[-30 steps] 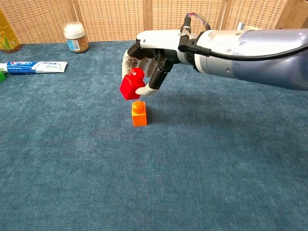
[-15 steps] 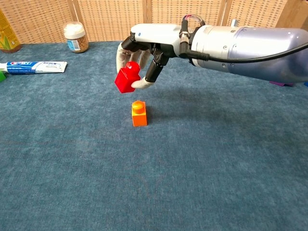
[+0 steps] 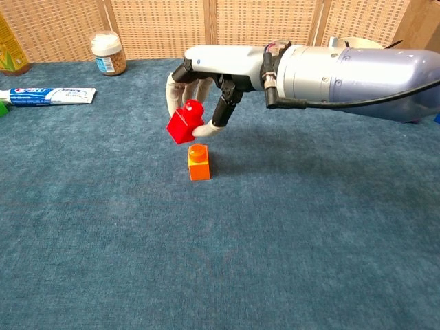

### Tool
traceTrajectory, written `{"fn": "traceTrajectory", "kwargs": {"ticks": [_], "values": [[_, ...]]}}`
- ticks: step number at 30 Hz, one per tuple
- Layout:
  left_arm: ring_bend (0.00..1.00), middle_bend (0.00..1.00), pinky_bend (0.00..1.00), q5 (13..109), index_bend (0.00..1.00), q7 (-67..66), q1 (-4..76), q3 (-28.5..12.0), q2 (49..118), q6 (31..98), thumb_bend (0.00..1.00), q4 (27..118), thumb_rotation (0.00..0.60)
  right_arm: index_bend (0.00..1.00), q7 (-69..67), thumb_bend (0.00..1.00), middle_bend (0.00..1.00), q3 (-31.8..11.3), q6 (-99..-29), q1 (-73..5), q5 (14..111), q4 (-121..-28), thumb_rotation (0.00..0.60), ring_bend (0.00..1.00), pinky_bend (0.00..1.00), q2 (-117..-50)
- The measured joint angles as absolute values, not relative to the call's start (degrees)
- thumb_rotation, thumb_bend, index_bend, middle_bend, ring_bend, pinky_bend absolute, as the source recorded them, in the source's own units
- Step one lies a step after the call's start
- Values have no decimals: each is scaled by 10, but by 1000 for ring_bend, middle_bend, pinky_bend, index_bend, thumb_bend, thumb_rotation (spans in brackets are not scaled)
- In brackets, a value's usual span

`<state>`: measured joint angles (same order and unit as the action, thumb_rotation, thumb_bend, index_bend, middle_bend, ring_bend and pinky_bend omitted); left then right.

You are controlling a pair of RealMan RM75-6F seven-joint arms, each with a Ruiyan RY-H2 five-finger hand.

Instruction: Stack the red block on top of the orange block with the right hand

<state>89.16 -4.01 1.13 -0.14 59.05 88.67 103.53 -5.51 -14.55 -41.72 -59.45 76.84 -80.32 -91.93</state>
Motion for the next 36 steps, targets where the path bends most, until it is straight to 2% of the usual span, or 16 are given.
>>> {"fn": "traceTrajectory", "kwargs": {"ticks": [11, 36], "values": [[116, 224, 80, 891, 351, -44, 12, -2, 591, 885, 304, 1038, 600, 666, -70, 270, 370, -126, -410, -602, 792, -784, 600, 275, 291, -907], [117, 224, 80, 887, 350, -35, 15, -4, 593, 879, 304, 1031, 600, 657, 10, 247, 370, -119, -374, -626, 742, -795, 600, 275, 266, -896]]}}
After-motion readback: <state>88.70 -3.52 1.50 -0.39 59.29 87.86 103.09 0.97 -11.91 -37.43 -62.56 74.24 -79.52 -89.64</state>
